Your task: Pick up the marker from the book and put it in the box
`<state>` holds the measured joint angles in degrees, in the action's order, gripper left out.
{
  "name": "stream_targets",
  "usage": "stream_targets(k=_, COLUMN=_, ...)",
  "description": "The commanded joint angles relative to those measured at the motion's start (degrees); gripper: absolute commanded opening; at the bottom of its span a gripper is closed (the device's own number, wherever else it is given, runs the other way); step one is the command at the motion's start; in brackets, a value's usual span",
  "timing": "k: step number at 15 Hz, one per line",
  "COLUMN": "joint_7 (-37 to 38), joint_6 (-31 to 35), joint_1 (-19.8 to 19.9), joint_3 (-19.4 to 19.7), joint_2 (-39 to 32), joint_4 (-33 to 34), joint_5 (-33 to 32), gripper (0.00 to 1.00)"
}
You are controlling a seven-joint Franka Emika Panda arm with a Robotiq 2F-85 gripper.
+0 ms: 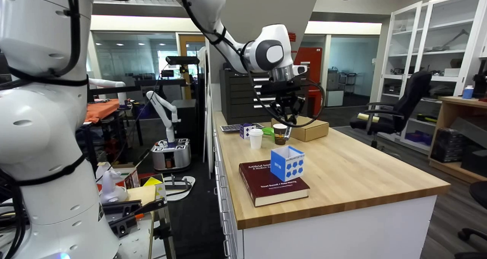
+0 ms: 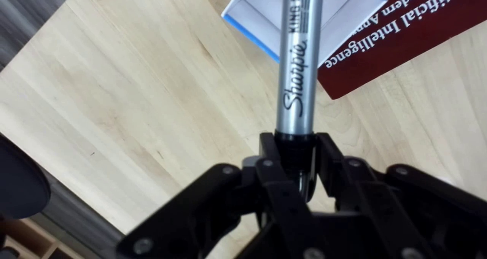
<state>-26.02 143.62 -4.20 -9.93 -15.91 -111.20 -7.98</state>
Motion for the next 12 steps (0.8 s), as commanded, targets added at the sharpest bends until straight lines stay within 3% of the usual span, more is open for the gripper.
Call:
stream_targets(k=1, joint_7=-1.45, joint_6=7.85, joint_1=1.73, joint_3=-0.31, joint_2=2.75, joint_4=-6.22, joint_5=3.30, gripper=0.07)
stream_targets(k=9, joint_7=-3.18, joint_6=23.22, joint_1=5.11, joint_3=-2.35, joint_2=4.30, joint_4=-14.36, joint_5=9.57, gripper=0.07)
stream_targets(k=12, joint_7=-6.35, joint_6=28.06, joint_1=7.10, joint_3=-4.29, joint_2=4.51, joint_4=-16.73, joint_5=14.78, gripper=0.07)
